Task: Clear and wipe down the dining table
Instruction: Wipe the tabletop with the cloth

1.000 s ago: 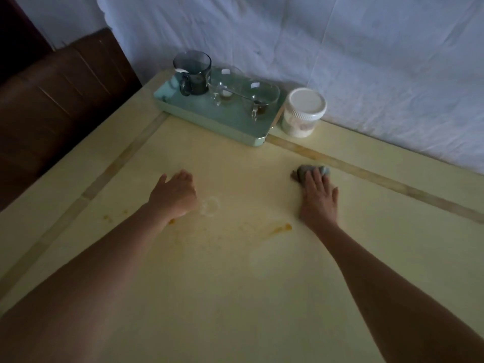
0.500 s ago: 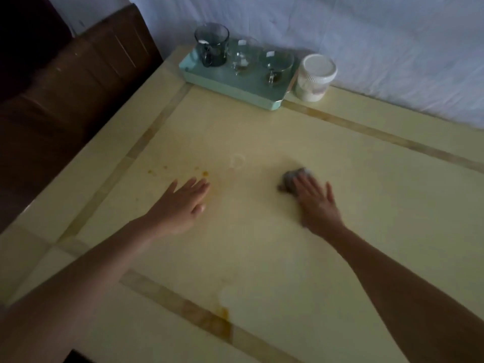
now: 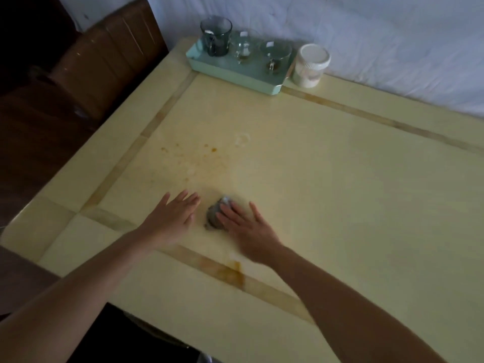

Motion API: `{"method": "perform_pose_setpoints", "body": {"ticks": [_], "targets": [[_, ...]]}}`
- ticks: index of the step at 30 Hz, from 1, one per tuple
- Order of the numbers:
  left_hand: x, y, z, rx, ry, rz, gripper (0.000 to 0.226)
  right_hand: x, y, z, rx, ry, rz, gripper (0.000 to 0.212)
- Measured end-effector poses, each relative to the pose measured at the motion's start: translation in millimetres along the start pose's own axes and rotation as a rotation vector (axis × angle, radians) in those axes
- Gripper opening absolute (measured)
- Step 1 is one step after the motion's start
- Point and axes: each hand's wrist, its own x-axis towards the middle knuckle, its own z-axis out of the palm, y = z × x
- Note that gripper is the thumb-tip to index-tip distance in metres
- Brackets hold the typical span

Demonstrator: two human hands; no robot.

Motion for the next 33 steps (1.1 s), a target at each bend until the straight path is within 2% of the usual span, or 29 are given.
{"method": "perform_pose_setpoints", "body": {"ticks": [3, 6, 9, 11, 12, 14, 19, 21, 23, 25, 28, 33], "targets": [[-19.5, -6.2, 13.4, -0.007, 0.015, 0.013, 0.052, -42.1, 48.4, 2.2, 0.078, 0.07, 0.297, 0.07], [-37.7, -15.7, 23.9, 0.014, 0.032, 0.041, 0.053, -100.1, 78.5, 1.0, 0.261, 0.107, 0.672, 0.057], [-55.7, -26.7, 31.0, 0.007, 0.005, 0.067, 0.06, -129.6, 68.4, 5.1, 0.353, 0.187, 0.989, 0.052], [-65.4, -30.8, 34.1, 0.001, -0.041, 0.087, 0.075, -117.0, 50.0, 7.3, 0.374, 0.185, 1.091, 0.053], [-70.6, -32.8, 35.7, 0.007, -0.068, 0.103, 0.085, -106.8, 35.1, 7.1, 0.385, 0.172, 1.107, 0.055], [-75.4, -35.1, 39.9, 0.05, -0.111, 0.121, 0.104, -82.8, -1.2, 5.4, 0.406, 0.152, 1.024, 0.06], [-81.7, -39.1, 53.6, 0.204, -0.188, 0.127, 0.124, -52.4, -135.9, 11.1, 0.332, 0.027, 0.531, 0.07], [-84.3, -38.1, 58.7, 0.247, -0.199, 0.122, 0.128, -65.6, -154.2, 21.7, 0.281, 0.038, 0.309, 0.072], [-85.4, -38.1, 63.1, 0.284, -0.181, 0.112, 0.131, -85.9, -135.7, 28.7, 0.207, 0.033, 0.166, 0.072], [-85.9, -36.1, 64.7, 0.297, -0.178, 0.107, 0.132, -113.6, -104.4, 29.6, 0.183, 0.038, 0.259, 0.073], [-87.3, -33.1, 65.5, 0.291, -0.183, 0.096, 0.131, -169.4, -57.4, 29.7, 0.212, 0.109, 0.595, 0.075], [-85.7, -33.9, 68.0, 0.275, -0.17, 0.09, 0.131, -247.7, -30.8, 27.0, 0.32, 0.173, 1.091, 0.055]]}}
